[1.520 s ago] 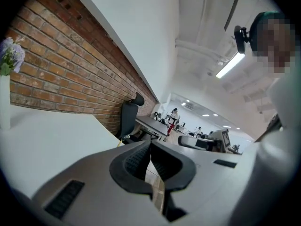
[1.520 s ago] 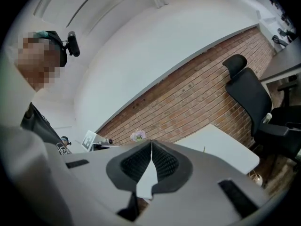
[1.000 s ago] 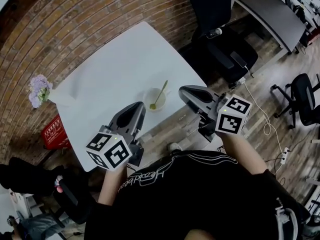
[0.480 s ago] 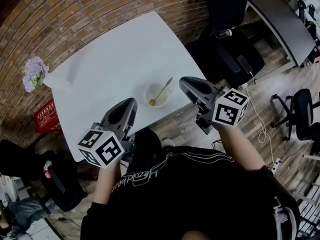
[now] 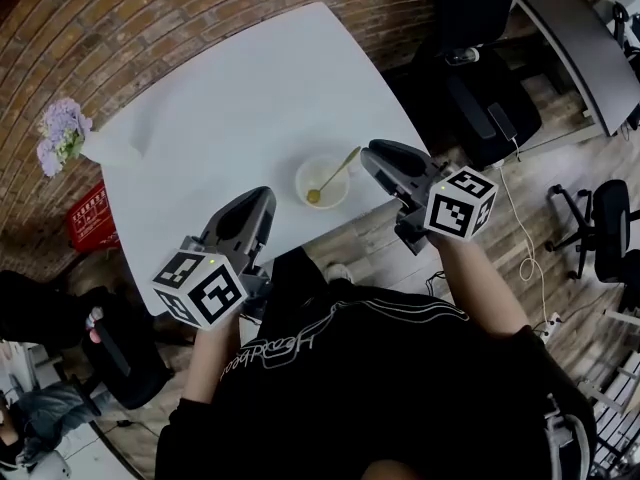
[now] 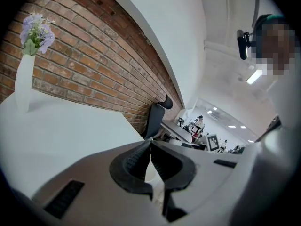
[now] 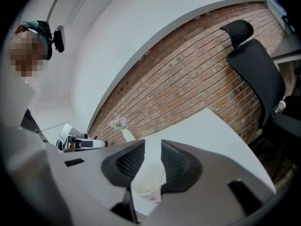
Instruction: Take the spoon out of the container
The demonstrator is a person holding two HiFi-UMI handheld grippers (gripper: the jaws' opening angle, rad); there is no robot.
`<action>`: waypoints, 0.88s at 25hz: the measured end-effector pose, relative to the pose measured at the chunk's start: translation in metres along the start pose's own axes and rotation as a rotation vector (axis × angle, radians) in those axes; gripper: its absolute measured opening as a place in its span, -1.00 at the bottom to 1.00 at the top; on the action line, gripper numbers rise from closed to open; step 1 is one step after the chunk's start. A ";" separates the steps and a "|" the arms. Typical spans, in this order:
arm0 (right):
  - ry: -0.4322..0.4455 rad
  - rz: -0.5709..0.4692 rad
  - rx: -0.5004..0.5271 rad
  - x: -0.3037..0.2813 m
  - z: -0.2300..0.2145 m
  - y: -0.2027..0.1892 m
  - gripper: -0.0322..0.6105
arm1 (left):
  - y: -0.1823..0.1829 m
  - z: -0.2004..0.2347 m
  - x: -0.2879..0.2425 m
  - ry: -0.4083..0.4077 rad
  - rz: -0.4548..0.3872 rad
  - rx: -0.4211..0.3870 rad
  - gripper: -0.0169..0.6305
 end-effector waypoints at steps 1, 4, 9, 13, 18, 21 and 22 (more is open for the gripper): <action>-0.010 0.002 -0.004 -0.001 -0.005 -0.003 -0.67 | -0.002 0.002 -0.002 -0.002 0.005 0.002 -0.93; -0.032 0.017 -0.021 -0.007 -0.017 -0.013 -0.66 | -0.007 0.010 -0.007 -0.003 0.017 0.012 -0.93; -0.047 0.066 -0.025 -0.018 -0.024 -0.030 -0.61 | -0.014 0.021 -0.008 0.004 0.029 0.044 -0.93; -0.055 0.100 -0.019 -0.027 -0.026 -0.040 -0.61 | -0.013 0.026 -0.007 0.011 0.031 0.038 -0.93; -0.063 0.122 -0.023 -0.036 -0.027 -0.047 -0.61 | -0.014 0.032 -0.004 0.016 0.032 0.052 -0.93; -0.068 0.130 -0.028 -0.040 -0.028 -0.050 -0.62 | -0.012 0.037 -0.004 0.018 0.034 0.049 -0.93; -0.068 0.132 -0.029 -0.041 -0.029 -0.050 -0.64 | -0.011 0.039 -0.004 0.019 0.034 0.048 -0.93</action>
Point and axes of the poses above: the fingertips, and each gripper's own axes: x backward along the fingers, z to its left, y out of its top, the point moved 4 cm from there along x, backward along the fingers, and after that the axes turned 5 degrees about y, right-handed, at the moved point
